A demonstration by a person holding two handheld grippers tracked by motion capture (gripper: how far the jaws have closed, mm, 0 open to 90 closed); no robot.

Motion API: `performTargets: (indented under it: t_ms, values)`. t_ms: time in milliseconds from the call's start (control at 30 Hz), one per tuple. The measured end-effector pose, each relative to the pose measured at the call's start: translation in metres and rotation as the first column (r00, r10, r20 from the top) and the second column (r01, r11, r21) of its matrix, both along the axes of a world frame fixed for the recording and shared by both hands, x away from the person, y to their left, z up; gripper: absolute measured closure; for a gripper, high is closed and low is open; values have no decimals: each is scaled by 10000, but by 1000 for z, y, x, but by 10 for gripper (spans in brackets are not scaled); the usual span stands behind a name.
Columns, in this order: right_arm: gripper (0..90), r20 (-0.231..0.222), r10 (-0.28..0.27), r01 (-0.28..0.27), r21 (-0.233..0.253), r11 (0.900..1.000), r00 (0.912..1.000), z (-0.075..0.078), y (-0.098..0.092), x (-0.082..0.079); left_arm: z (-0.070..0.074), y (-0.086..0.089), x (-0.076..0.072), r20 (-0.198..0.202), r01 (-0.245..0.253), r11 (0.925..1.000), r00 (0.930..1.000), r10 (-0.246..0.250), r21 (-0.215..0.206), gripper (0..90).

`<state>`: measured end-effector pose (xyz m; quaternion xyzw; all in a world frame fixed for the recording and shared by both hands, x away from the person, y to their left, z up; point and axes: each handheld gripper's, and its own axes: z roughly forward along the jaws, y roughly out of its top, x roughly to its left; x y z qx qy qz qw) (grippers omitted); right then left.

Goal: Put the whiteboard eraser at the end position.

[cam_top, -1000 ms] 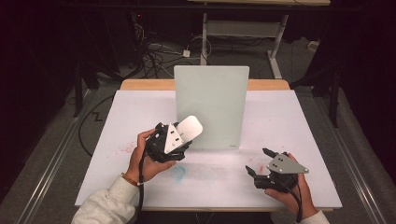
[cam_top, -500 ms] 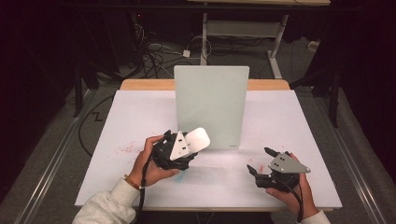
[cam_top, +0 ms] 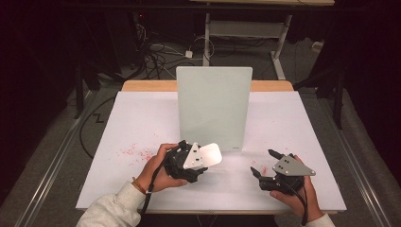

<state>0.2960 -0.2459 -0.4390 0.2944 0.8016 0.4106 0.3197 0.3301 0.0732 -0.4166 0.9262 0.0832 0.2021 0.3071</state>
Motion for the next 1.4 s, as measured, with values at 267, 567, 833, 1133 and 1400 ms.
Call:
performTargets:
  t_ms: [267,567,833,1133,1400]
  values:
    - [194,17,27,-27,-22,10000,10000,0,0,-1,-12,-11,0,-756,806,9947,9943,-758,631,291]
    - [194,3,21,-21,-22,10000,10000,0,0,-1,-20,-22,1,-1421,1597,9824,9792,-1451,973,291]
    - [194,-46,68,-68,-66,10000,10000,-1,1,-1,-23,-30,2,-1549,1919,9728,9730,-1713,1296,290]
    - [195,-97,134,-135,-103,9999,9999,-2,3,-1,-28,-40,-1,-1517,2194,9620,9689,-1953,1628,287]
    - [194,-83,159,-160,-96,9998,9998,-1,3,-2,-19,-35,-4,-1282,1971,9780,9739,-1873,689,245]
